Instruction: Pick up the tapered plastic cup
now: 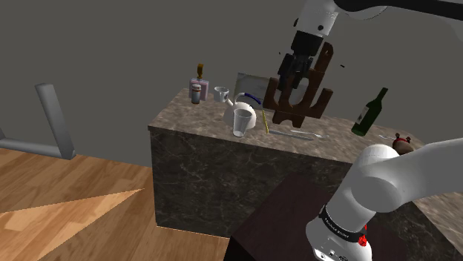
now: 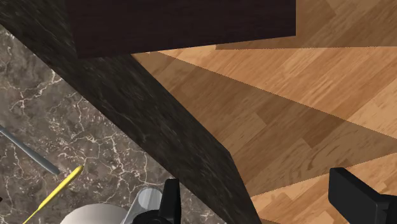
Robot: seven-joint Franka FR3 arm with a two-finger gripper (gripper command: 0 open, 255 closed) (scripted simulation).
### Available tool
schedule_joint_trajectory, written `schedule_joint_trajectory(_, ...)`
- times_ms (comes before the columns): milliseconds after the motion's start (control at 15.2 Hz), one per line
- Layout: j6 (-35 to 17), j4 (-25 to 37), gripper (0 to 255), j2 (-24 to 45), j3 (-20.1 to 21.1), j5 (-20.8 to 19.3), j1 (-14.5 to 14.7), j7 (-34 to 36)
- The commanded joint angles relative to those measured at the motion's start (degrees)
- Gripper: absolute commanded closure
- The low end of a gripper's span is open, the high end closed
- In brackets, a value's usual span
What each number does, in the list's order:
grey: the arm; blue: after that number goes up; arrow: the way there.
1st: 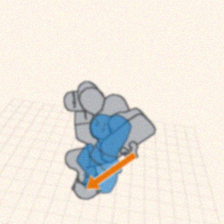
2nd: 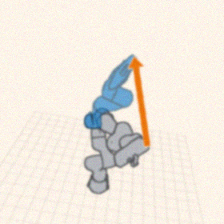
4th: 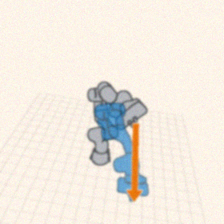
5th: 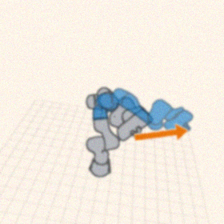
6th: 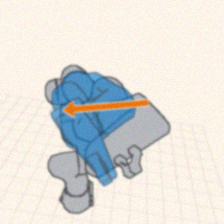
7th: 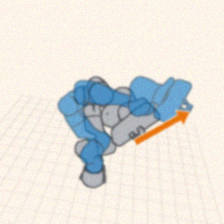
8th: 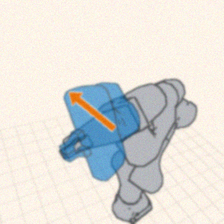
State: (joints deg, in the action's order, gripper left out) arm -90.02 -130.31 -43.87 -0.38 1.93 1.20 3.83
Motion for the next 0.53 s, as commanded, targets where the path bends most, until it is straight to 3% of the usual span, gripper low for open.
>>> schedule_joint_trajectory(0,0.0,0.0,0,0.0,0.0,0.0,0.0,0.0)
schedule_joint_trajectory(462,-12.3,-2.6,0,9.9,-0.9,-2.7,-1.0,-1.9)
